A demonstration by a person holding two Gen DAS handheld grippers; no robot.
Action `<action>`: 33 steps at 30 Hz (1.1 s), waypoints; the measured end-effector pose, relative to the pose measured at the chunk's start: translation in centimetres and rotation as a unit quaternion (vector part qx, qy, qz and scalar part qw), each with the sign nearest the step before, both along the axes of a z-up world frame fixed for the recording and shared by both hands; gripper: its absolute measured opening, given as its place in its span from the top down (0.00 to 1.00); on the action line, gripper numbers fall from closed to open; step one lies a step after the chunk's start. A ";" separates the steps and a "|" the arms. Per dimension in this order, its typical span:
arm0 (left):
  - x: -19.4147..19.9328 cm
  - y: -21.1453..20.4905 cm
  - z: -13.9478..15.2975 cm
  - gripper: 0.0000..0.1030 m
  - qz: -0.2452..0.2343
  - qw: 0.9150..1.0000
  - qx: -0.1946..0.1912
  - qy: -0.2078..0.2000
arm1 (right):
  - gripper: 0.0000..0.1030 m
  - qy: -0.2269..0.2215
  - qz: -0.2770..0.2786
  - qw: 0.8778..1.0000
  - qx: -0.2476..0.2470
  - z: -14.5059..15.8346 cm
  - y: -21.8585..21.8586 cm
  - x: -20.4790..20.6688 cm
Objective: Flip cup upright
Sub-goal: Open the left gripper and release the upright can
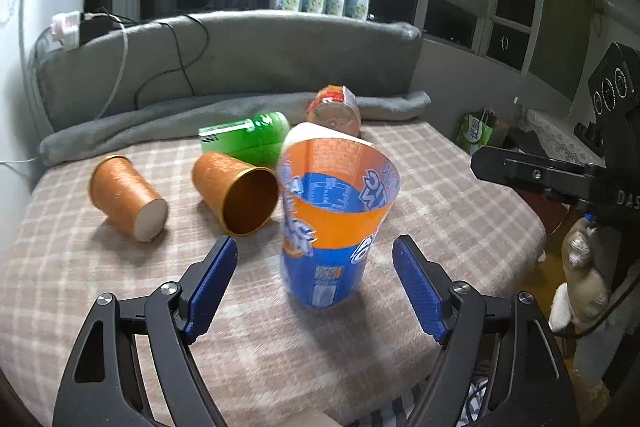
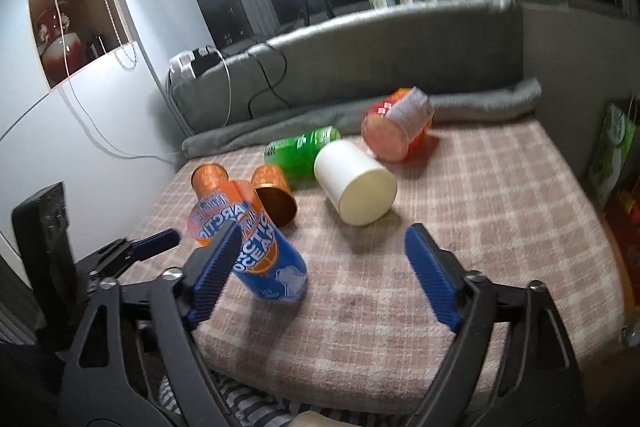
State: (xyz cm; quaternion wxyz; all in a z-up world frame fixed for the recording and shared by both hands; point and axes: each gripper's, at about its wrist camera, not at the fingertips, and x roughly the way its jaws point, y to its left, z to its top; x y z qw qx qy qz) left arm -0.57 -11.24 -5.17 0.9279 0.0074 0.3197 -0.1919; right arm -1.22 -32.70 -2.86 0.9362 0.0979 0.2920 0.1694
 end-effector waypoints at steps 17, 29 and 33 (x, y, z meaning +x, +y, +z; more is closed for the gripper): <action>-4.1 6.4 5.9 0.22 0.181 0.968 -0.007 -0.174 | 0.00 -0.117 -0.099 0.985 -0.083 2.4 1.5 -2.2; -4.8 5.7 6.7 0.22 0.185 0.964 0.014 -0.191 | 0.00 -0.140 -0.166 0.969 -0.115 3.2 1.5 -2.9; -4.9 5.4 6.6 0.22 0.182 0.965 0.013 -0.188 | 0.00 -0.141 -0.167 0.969 -0.117 3.3 1.5 -3.1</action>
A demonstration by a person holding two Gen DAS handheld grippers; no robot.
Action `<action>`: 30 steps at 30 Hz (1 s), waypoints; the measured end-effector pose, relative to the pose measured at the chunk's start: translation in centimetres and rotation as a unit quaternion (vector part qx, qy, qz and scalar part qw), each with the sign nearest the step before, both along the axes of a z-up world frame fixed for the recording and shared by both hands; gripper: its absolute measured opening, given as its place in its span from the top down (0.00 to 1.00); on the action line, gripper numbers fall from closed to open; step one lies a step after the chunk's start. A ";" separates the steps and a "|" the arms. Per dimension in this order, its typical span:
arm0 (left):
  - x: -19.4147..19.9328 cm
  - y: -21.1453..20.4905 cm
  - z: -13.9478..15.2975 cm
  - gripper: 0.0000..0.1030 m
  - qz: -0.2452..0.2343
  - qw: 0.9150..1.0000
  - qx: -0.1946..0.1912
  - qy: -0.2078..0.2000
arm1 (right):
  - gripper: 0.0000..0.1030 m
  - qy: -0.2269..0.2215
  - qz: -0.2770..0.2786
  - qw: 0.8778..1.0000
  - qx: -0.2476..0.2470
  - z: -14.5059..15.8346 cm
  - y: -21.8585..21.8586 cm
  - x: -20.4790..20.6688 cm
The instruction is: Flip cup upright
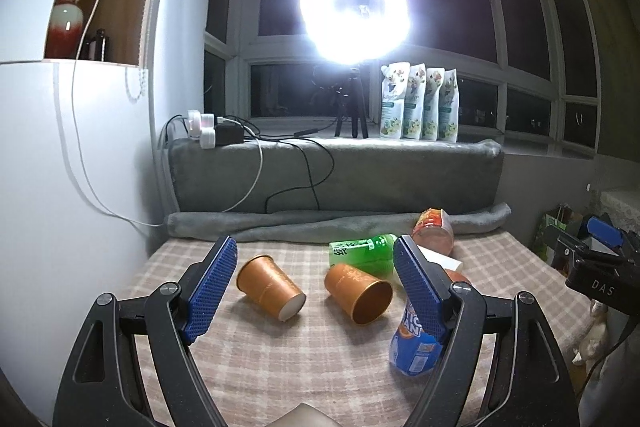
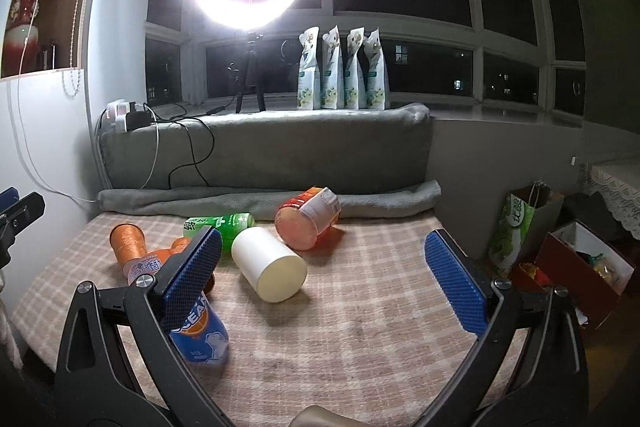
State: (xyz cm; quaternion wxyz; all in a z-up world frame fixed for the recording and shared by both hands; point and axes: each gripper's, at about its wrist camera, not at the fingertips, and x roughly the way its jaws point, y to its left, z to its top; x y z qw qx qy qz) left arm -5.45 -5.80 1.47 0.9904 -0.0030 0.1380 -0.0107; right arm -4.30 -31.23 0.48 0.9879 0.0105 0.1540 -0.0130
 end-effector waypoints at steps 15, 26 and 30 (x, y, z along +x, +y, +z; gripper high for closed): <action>0.3 0.3 -0.4 0.22 0.007 1.000 -0.008 0.012 | 0.00 -0.002 -0.008 1.000 -0.004 0.1 0.0 0.0; 0.5 0.4 -0.5 0.22 0.004 1.000 -0.011 0.019 | 0.00 -0.003 -0.008 1.000 -0.005 0.0 0.0 0.0; 0.5 0.4 -0.6 0.22 0.001 0.999 -0.019 0.026 | 0.00 -0.002 -0.008 1.000 -0.005 0.0 0.0 0.0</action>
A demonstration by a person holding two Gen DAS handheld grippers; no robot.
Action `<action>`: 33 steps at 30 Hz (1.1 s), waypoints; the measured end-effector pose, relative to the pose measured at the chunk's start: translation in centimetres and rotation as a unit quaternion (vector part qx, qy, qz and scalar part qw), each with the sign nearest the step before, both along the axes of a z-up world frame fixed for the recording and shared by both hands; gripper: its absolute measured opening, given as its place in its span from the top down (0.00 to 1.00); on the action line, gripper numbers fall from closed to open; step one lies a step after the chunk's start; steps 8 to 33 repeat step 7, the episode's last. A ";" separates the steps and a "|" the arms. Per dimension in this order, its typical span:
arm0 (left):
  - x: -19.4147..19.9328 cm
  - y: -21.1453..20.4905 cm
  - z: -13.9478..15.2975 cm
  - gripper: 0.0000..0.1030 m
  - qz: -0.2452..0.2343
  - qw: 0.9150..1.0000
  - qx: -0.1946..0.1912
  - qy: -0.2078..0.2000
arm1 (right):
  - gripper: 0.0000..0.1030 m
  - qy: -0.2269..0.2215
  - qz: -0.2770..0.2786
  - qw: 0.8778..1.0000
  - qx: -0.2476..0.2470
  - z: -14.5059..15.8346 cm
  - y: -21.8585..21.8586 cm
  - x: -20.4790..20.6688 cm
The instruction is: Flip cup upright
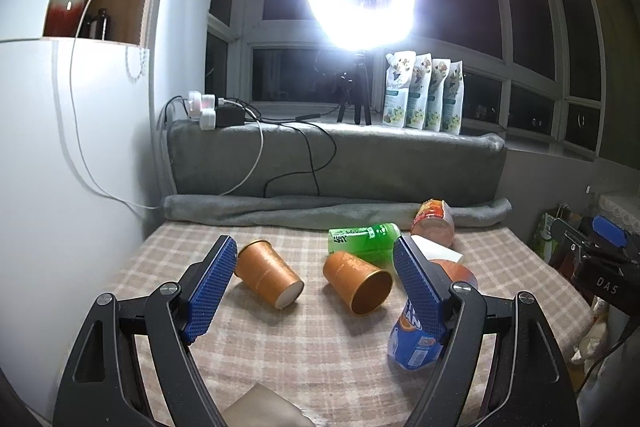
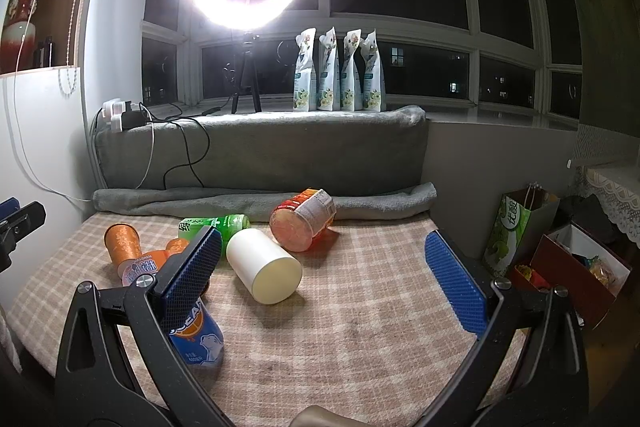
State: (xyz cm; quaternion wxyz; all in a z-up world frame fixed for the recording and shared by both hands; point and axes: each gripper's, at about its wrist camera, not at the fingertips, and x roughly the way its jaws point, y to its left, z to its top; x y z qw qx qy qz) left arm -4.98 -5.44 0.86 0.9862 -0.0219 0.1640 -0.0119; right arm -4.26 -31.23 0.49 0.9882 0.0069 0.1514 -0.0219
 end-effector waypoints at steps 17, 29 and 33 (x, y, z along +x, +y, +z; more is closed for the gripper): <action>0.0 -0.1 -0.1 0.22 -0.003 1.000 -0.004 0.003 | 0.00 0.002 -0.001 1.000 0.001 0.0 -0.1 0.1; 0.0 -0.1 -0.1 0.22 -0.003 1.000 -0.004 0.003 | 0.00 0.002 -0.001 1.000 0.001 0.0 -0.1 0.1; 0.0 -0.1 -0.1 0.22 -0.003 1.000 -0.004 0.003 | 0.00 0.002 -0.001 1.000 0.001 0.0 -0.1 0.1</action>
